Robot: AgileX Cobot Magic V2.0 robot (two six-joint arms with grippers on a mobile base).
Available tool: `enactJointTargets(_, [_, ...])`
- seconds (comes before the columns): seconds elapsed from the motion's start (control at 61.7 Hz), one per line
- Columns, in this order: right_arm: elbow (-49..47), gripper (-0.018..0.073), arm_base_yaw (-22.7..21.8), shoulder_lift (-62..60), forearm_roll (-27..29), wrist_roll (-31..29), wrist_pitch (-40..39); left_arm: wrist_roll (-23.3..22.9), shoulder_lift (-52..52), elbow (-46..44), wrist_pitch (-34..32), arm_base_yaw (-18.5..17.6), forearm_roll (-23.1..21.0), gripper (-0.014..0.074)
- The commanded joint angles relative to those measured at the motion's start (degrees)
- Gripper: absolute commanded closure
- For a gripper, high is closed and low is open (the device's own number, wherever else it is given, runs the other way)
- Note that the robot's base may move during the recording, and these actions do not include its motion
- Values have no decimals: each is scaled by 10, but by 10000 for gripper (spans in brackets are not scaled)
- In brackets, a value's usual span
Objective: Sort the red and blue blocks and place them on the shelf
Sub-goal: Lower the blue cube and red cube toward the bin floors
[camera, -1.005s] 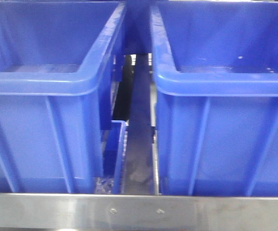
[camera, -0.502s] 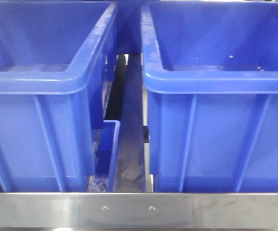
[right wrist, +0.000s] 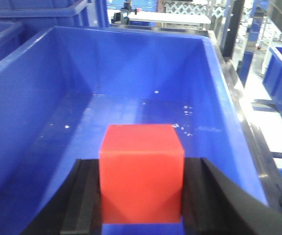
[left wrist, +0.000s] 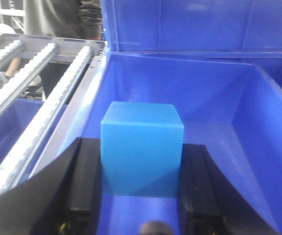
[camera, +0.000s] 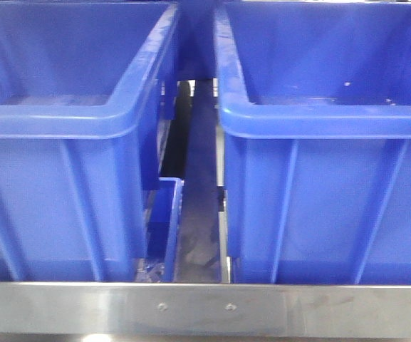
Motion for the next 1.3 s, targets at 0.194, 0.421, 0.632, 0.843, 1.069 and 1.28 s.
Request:
enactJointTargets(0.194, [-17,447,-3,5,-4,-3,-50,-5,9,-18,-51,0,-2,472])
enactJointTargets(0.421, [-17,447,-3,5,-3,-3,-54,-5,9,-18,-51,0,-2,472])
enactJointTargets(0.632, [-17,447,-3,5,-3,-3,-54,-5,9,-18,-51,0,-2,472])
enactJointTargets(0.843, [-17,447,-3,6,-3,-3,-54,-5,9,-18,-53,0,-3,472])
enactJointTargets(1.069, [-44,524,1,6,-2,-3,-53,-5,9,-18,-57,0,-31,472])
enactJointTargets(1.28, [-63,515,1,9,-2,-3,-54,-5,9,-22,-49,-9,-31,472])
